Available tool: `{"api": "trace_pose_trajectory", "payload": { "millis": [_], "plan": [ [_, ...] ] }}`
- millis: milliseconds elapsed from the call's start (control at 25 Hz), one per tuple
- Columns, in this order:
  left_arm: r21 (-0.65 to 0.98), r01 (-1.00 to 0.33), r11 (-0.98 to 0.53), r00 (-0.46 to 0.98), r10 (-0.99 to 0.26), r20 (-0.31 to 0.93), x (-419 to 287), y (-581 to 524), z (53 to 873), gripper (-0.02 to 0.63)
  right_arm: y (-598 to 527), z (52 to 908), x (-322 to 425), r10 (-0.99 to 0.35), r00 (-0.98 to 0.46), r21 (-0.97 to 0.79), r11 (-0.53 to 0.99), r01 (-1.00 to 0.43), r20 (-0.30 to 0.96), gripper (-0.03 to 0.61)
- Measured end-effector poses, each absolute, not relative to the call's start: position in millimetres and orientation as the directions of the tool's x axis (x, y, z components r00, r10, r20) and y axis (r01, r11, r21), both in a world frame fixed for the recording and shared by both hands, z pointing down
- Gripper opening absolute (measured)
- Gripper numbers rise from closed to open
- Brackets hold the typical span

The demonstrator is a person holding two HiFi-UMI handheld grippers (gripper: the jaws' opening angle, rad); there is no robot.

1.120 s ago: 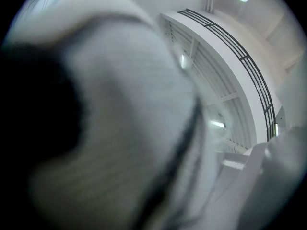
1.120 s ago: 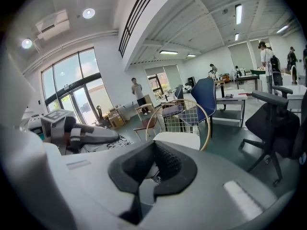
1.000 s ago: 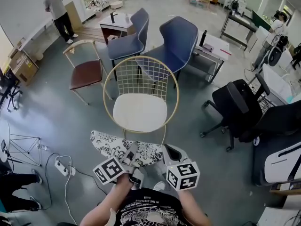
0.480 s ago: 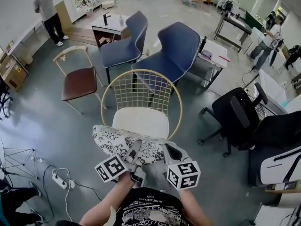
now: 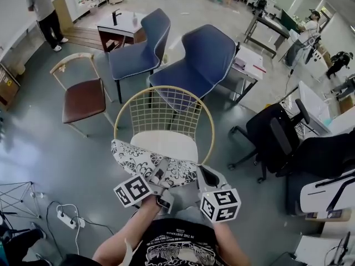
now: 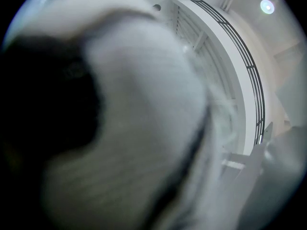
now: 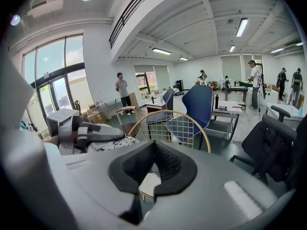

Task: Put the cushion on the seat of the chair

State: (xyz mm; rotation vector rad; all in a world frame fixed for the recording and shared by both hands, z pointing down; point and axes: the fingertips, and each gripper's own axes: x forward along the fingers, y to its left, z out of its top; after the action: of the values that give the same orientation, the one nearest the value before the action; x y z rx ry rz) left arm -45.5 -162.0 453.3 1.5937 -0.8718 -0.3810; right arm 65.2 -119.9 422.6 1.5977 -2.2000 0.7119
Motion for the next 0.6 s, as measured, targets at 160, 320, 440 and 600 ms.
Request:
{"api": "trace_pose_trajectory", "payload": {
  "millis": [160, 320, 440, 600],
  "plan": [
    [0.948, -0.318, 0.008, 0.667, -0.709, 0.229, -39.8, -179.9, 459.2, 0.015, -137.0, 425.1, 69.6, -0.786, -0.316, -0.21, 0.239, -0.948, 0.531, -0.005],
    [0.946, -0.324, 0.015, 0.653, -0.72, 0.235, -34.2, -197.2, 464.0, 0.015, -159.5, 429.4, 74.1, -0.775, -0.342, -0.215, 0.267, -0.939, 0.531, -0.005],
    [0.949, -0.312, 0.046, 0.624, -0.743, 0.241, -27.4, -211.5, 471.7, 0.015, -178.3, 434.2, 78.4, -0.758, -0.38, -0.203, 0.322, -0.925, 0.531, -0.005],
    [0.945, -0.323, 0.059, 0.585, -0.772, 0.248, -9.9, -234.7, 479.4, 0.015, -205.2, 439.1, 92.6, -0.724, -0.436, -0.205, 0.39, -0.898, 0.534, -0.005]
  ]
}}
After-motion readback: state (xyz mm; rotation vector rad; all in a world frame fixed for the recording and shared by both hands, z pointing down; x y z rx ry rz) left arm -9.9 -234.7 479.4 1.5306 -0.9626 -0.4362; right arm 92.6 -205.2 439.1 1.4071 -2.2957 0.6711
